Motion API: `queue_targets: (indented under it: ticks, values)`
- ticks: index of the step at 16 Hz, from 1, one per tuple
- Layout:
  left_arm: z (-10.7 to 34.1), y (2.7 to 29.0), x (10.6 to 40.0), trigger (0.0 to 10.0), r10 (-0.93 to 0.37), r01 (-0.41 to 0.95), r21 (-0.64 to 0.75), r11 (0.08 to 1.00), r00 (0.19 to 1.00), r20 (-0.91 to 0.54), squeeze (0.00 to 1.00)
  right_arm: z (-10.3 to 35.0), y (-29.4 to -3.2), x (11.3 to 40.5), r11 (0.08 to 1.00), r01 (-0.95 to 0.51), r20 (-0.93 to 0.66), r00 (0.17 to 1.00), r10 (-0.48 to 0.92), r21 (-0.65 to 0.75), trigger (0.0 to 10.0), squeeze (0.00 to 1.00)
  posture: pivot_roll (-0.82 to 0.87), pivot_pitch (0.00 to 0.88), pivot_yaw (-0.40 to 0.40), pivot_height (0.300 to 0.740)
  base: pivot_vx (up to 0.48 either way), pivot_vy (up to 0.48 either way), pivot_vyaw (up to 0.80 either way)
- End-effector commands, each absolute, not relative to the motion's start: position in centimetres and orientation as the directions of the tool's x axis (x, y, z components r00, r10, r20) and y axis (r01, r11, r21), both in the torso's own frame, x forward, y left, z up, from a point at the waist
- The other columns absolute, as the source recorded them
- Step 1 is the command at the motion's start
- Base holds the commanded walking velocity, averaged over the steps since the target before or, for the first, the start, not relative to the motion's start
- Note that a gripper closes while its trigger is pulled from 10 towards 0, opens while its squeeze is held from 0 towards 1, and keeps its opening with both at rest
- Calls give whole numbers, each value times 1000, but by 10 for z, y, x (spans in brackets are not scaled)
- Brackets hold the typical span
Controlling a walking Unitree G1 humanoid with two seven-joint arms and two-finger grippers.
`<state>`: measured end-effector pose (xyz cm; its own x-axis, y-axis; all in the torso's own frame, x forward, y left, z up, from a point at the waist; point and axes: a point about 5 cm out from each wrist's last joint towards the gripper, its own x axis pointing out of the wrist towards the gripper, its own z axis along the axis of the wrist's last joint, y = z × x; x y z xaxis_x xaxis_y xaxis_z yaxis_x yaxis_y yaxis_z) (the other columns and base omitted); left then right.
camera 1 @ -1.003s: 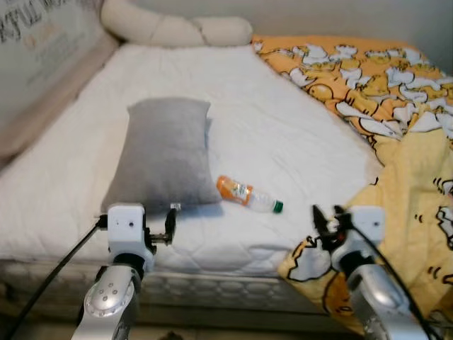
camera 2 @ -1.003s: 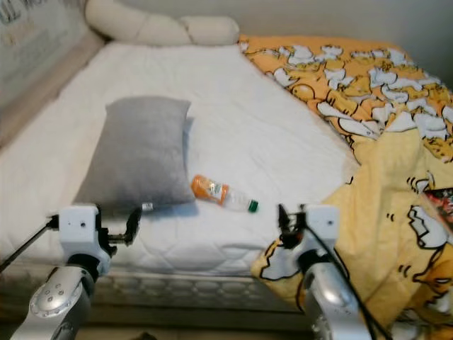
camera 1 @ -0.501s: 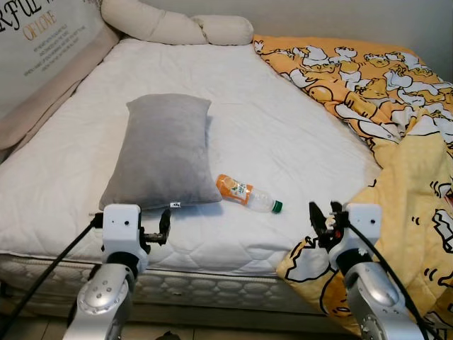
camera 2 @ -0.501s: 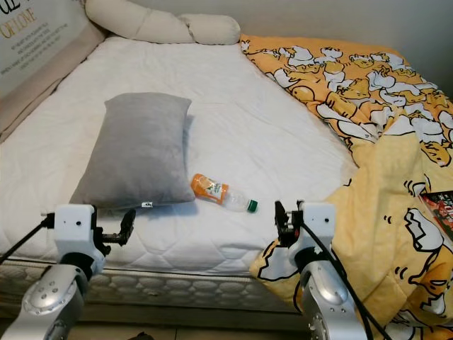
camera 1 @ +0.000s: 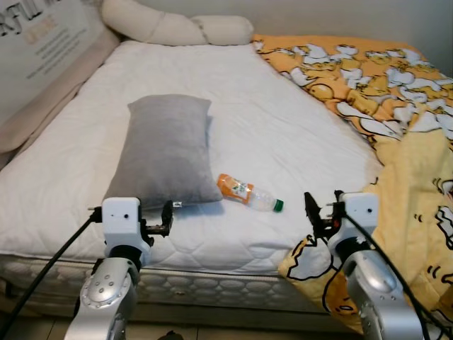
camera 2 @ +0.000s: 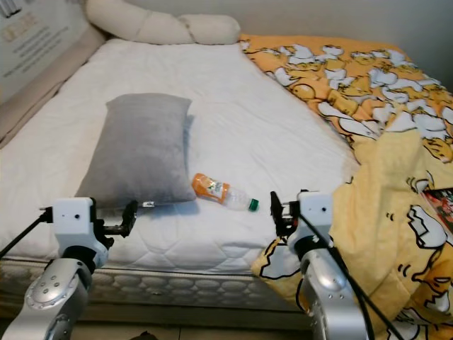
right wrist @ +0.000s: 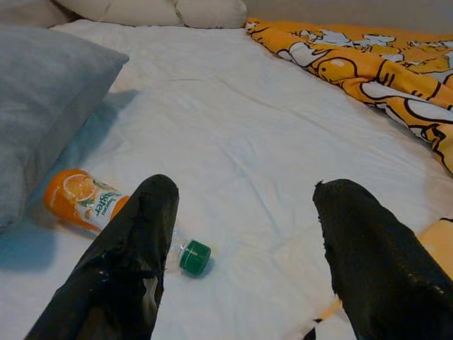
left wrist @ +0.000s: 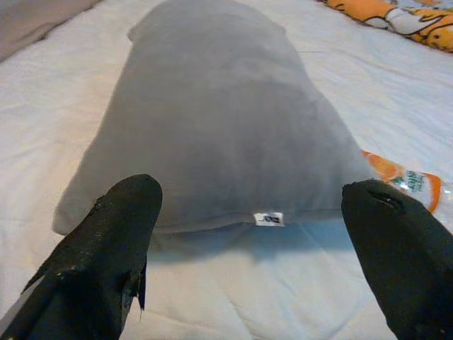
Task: Clean up the room
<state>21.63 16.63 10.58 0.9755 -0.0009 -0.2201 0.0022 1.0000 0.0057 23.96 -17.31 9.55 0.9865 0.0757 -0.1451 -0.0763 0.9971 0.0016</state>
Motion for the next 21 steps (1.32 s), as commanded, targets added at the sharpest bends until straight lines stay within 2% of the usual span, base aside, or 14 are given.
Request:
queue_targets:
  ticks: [1,2,4,6,7,9,19,21]
  values:
    - [109,161,219,10000,-23,34,57,998,981,-192,0,96,-178,241,997,-67,-151,986,70,26,10000,0,3,0,-24,740,0,0,0]
    - [111,164,227,10000,-66,84,88,993,979,-192,0,102,-173,247,997,-52,-132,989,59,56,10000,0,-30,0,-6,740,0,0,0]
    - [113,169,232,10000,-56,74,86,994,980,-190,0,102,-168,246,996,-66,-117,990,74,66,10000,0,-15,0,4,740,0,0,0]
    - [119,169,234,10000,-58,68,59,996,986,-158,0,91,-160,248,995,-101,-173,980,97,-10,10000,0,-38,0,27,740,0,0,0]
    - [120,166,234,10000,-88,98,54,994,984,-156,0,90,-158,248,992,-119,-188,976,110,-36,10000,0,-38,0,27,740,0,0,0]
    - [118,165,232,10000,-108,116,46,992,982,-155,0,90,-163,246,994,-109,-183,977,107,-1,10000,0,-15,0,5,740,0,0,0]
    - [116,167,229,10000,-95,103,40,994,981,-170,0,92,-163,253,986,-152,-175,975,138,-72,10000,0,-3,0,-10,740,279,0,0]
    - [117,166,233,10000,-103,112,47,993,981,-163,0,94,-160,254,975,-199,-172,969,180,-98,10000,0,-8,0,-3,740,317,0,800]
